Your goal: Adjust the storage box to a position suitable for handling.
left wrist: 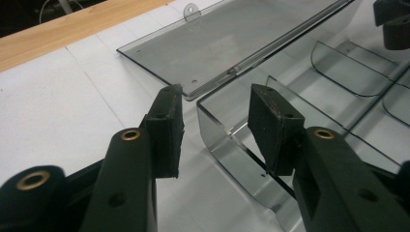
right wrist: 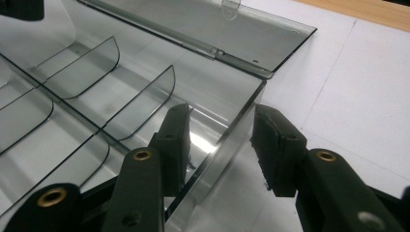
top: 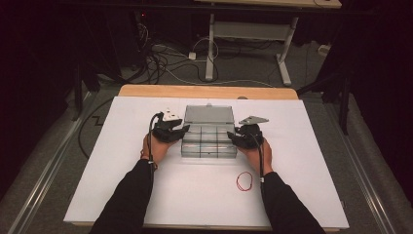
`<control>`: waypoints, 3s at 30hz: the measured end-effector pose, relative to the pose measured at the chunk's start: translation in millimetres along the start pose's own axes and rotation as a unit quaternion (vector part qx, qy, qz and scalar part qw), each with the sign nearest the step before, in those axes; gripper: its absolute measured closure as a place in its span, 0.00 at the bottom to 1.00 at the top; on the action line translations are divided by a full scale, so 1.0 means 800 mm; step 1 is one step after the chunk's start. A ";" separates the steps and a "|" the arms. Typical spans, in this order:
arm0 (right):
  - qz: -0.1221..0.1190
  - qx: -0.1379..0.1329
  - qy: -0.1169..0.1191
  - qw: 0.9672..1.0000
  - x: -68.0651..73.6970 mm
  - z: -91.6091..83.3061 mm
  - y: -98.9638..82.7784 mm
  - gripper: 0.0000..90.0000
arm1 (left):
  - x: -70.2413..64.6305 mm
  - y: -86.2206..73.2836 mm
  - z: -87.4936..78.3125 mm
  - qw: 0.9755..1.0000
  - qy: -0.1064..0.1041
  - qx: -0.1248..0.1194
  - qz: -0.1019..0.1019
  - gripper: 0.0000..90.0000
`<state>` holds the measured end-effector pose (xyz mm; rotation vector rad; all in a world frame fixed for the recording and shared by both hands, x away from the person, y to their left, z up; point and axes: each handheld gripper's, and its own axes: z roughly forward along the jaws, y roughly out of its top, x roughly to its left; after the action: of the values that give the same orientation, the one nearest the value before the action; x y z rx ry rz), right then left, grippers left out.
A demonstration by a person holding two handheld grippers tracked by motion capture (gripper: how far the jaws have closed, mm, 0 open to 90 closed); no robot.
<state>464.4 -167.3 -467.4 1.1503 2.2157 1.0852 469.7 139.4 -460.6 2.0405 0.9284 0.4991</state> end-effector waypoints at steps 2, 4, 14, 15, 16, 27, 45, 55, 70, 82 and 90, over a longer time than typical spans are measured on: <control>0.000 0.001 0.002 1.000 0.000 -0.001 0.000 0.65 | -0.002 0.000 -0.003 1.000 0.002 -0.002 0.007 0.61; -0.003 0.002 -0.002 1.000 0.002 -0.002 -0.001 0.65 | -0.004 0.001 -0.007 1.000 0.004 -0.005 0.012 0.61; -0.031 -0.002 -0.007 0.999 0.004 -0.018 0.004 0.64 | -0.016 0.002 -0.028 0.998 0.017 -0.020 0.050 0.59; -0.033 -0.006 -0.009 0.999 0.002 -0.021 0.005 0.64 | -0.016 0.002 -0.031 0.998 0.017 -0.022 0.053 0.58; -0.034 -0.009 -0.010 0.999 0.001 -0.024 0.006 0.64 | -0.017 0.003 -0.035 0.998 0.019 -0.024 0.056 0.56; -0.057 -0.059 0.001 0.997 -0.004 -0.068 0.007 0.62 | -0.031 0.006 -0.067 0.993 0.040 -0.050 0.099 0.38; -0.073 -0.116 0.012 0.990 -0.002 -0.124 -0.034 0.44 | -0.065 -0.027 -0.108 0.987 0.027 -0.086 0.132 0.30; -0.090 -0.105 0.018 0.990 0.005 -0.153 -0.050 0.35 | -0.085 -0.041 -0.115 0.984 0.008 -0.071 0.163 0.28; -0.108 -0.033 0.046 0.993 0.026 -0.165 -0.096 0.42 | -0.097 -0.076 -0.139 0.982 -0.009 -0.065 0.176 0.25; -0.098 0.030 0.068 0.992 0.047 -0.166 -0.127 0.50 | -0.100 -0.118 -0.163 0.984 -0.009 -0.056 0.170 0.21; -0.095 0.062 0.050 0.992 0.053 -0.154 -0.128 0.73 | -0.099 -0.138 -0.174 0.986 -0.012 -0.041 0.163 0.21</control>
<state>308.6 -224.0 -474.3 0.9267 2.4445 0.9561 283.0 194.5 -469.9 2.1261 0.5499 0.6731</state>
